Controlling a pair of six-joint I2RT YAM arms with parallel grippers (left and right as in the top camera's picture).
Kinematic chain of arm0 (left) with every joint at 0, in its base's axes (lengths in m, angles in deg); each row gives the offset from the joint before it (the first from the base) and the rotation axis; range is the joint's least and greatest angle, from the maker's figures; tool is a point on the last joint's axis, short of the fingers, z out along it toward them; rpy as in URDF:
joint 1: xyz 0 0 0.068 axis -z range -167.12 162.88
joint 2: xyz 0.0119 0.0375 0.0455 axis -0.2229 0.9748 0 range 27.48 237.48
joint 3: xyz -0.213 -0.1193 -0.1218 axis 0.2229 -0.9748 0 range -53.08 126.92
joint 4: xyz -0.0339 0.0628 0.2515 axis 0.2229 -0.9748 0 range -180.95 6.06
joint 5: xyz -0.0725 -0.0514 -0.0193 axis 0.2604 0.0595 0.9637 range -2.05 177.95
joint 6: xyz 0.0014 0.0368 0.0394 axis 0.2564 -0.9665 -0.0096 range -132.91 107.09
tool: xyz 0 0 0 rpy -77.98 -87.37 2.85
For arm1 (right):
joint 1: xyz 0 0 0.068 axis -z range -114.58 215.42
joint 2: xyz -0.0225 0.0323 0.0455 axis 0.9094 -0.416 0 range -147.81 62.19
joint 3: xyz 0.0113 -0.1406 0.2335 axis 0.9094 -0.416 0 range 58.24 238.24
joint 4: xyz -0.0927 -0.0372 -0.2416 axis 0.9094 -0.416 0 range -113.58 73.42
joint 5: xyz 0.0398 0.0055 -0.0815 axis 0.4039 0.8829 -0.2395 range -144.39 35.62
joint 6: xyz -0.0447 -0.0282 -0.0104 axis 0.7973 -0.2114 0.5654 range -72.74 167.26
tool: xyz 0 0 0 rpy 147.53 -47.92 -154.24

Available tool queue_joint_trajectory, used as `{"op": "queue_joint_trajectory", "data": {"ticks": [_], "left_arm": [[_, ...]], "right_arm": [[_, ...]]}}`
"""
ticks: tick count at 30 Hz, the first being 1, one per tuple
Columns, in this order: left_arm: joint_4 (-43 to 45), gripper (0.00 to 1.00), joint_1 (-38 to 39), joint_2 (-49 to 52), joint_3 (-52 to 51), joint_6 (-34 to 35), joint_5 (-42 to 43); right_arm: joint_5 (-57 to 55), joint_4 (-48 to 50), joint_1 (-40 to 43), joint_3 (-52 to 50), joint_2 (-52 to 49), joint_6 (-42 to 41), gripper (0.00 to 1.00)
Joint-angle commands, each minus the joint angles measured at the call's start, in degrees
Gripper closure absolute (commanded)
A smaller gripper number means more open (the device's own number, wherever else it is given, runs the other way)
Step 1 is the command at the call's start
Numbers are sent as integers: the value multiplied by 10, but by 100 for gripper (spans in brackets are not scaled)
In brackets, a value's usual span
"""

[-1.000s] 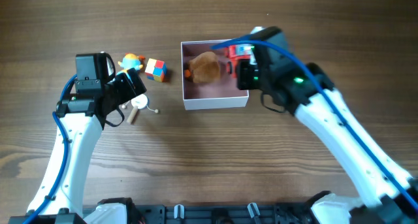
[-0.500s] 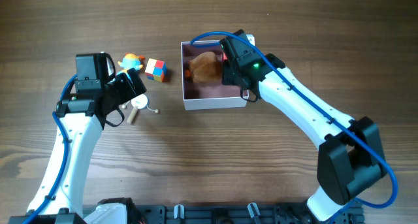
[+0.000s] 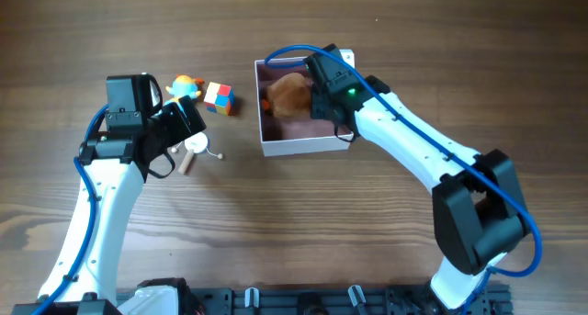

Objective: Pack container
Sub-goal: 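Carry the red truck into the box beside the bear and release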

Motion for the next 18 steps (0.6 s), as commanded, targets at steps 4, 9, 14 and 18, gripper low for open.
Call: {"op": "queue_joint_trajectory", "data": {"ticks": [4, 9, 14, 18], "left_arm": [[2, 0, -2, 3, 11, -9, 9], [2, 0, -2, 3, 11, -9, 9], [2, 0, -2, 3, 11, -9, 9], [2, 0, -2, 3, 11, -9, 9]], "right_arm": [[-25, 9, -2, 3, -2, 37, 35], [-25, 4, -6, 3, 40, 41, 31], [-51, 0, -6, 3, 131, 51, 25], [-71, -12, 2, 3, 206, 56, 24]]}}
